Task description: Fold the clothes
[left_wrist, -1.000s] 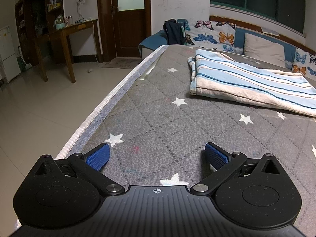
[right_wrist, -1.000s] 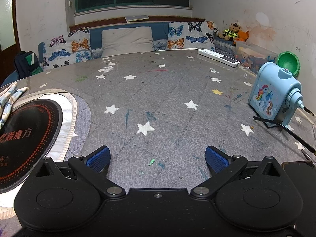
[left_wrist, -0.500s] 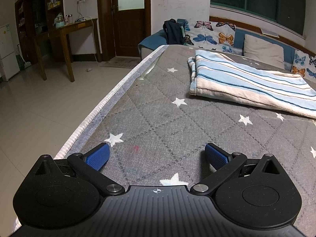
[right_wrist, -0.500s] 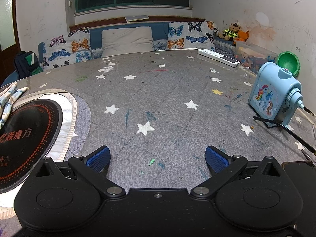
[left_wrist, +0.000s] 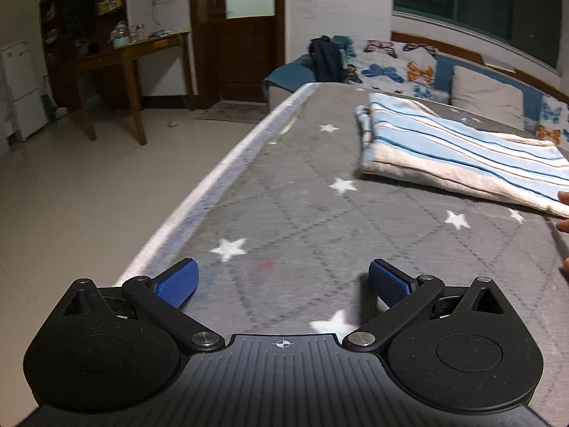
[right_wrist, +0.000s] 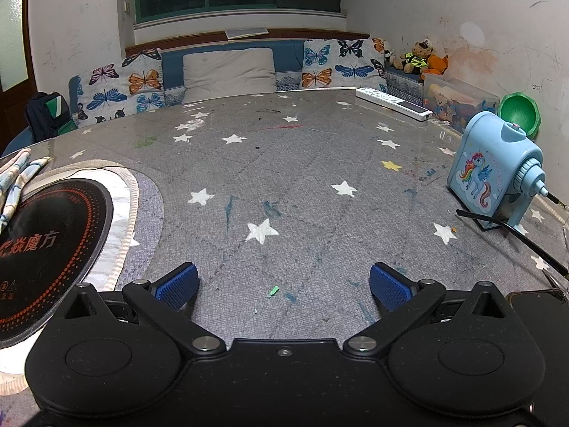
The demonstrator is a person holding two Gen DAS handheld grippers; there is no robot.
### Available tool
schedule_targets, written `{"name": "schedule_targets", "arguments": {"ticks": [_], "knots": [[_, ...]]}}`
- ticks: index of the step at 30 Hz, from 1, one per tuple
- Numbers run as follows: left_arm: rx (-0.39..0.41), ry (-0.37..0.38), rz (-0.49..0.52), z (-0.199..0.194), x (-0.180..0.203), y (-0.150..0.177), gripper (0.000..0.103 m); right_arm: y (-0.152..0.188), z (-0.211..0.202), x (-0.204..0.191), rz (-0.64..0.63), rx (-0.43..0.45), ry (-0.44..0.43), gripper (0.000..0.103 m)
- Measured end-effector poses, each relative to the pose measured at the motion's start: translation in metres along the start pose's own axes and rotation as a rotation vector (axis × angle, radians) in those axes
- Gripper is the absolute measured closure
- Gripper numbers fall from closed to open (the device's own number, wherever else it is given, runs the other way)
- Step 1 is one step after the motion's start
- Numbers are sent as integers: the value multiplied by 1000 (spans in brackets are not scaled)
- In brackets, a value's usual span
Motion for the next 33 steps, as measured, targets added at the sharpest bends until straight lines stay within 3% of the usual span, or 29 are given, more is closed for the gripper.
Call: {"name": "schedule_targets", "arguments": {"ticks": [8,15,27,33], "knots": [[-30,-61,-83,-9,-32,11,0,0,0,0,0,0,0,0],[-37,-125,-67,-18,-43,14,0,0,0,0,0,0,0,0],[-38,-152,-130,-31,-74,20,0,0,0,0,0,0,0,0],[-45,-135,-132,-35,-69,19,0,0,0,0,0,0,0,0]]}}
Point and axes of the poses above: each gripper's, at about its wrist camera, not at the fingertips, and z roughly the way its jaws point, x to its right, y to its underside, the point moved 9 cm from there along z, roughly the way its jaws point, and after that the axes turned 9 degrees about z, right-handed, at the moved point
